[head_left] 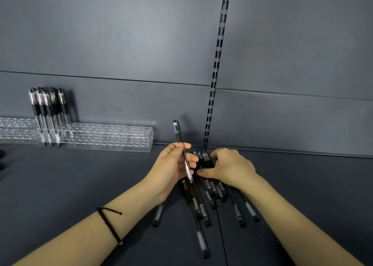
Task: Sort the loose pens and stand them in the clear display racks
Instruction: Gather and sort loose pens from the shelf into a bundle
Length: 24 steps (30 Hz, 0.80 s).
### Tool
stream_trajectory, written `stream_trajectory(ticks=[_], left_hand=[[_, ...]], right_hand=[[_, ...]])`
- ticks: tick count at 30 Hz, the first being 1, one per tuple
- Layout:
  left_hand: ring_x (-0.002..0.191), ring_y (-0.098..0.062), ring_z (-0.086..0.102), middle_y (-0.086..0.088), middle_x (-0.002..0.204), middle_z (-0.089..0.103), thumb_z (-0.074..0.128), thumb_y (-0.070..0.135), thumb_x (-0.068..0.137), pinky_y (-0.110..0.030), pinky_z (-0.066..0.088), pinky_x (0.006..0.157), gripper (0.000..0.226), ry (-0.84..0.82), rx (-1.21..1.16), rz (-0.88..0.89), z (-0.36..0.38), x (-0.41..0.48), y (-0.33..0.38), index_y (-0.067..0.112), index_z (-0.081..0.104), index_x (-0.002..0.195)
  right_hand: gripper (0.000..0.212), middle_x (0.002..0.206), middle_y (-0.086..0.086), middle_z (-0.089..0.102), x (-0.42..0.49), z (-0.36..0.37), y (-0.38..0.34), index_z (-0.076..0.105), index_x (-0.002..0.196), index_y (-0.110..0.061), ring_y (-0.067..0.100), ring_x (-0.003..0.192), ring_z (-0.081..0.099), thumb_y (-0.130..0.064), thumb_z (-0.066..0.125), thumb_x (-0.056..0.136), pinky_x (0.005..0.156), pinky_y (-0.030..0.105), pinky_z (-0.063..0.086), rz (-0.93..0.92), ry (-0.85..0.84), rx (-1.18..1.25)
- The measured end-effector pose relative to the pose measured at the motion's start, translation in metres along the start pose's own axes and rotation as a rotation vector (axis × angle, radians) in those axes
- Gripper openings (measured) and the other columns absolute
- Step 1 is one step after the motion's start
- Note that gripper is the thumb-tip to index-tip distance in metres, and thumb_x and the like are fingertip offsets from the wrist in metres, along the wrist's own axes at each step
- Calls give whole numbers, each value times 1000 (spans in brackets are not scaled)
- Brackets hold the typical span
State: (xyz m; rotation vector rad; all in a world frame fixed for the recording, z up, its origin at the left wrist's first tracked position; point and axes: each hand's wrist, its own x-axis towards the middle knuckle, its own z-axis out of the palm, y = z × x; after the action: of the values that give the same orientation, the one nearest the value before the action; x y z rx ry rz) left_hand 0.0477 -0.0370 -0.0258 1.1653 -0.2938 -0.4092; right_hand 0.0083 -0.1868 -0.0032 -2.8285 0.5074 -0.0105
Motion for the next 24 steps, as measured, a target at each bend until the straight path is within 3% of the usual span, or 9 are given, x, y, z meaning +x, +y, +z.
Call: stream_trajectory(ticks=[4,8,11,15,18,21,24], left_hand=[[60,-15,58,-3,65,66,37,21,105,-30,47,64,22,24,-28,0,-1,1,1,12,57,102],[60,-14,57,-3,65,66,37,22,105,-30,47,64,22,20,-10,-6,-1,2,1,13,57,102],[60,-15,57,-3,66,66,38,21,105,-29,47,63,22,23,-12,-5,-2,2,1,12,57,101],[61,-15,57,-3,65,66,38,20,105,-28,47,63,21,37,-25,-4,-4,1,4,12,57,102],[60,-15,55,-3,64,64,38,20,105,-29,47,63,21,46,-20,-2,-4,2,4,12,57,101],[50,-12,44,1,54,48,39,22,105,-26,42,55,21,66,-34,-9,-3,4,3,12,56,98],[46,-9,35,5,53,36,41,26,104,-24,38,50,22,71,-50,-30,-4,5,3,12,56,97]], right_hand=[[78,121,-2,60,5,-5,8,50,132,-16,18,109,59,-57,76,72,93,40,51,0,-62,103],[73,127,6,58,10,-15,3,53,129,-8,22,111,58,-47,80,74,97,36,49,-26,-133,87],[64,119,5,62,14,-21,-4,59,122,-7,18,98,58,-39,82,73,82,26,49,-56,-195,109],[52,83,-7,55,16,-18,-4,62,114,-8,7,73,53,-36,82,74,55,18,39,-72,-228,189],[46,76,-10,54,17,-14,1,63,109,-9,4,66,53,-34,82,75,49,18,37,-48,-223,273],[39,66,-3,54,19,-12,6,67,105,-1,8,55,49,-25,81,77,41,18,34,-38,-200,394],[20,58,0,48,19,-12,11,67,87,-5,6,46,43,-19,79,80,39,18,31,-47,-225,544]])
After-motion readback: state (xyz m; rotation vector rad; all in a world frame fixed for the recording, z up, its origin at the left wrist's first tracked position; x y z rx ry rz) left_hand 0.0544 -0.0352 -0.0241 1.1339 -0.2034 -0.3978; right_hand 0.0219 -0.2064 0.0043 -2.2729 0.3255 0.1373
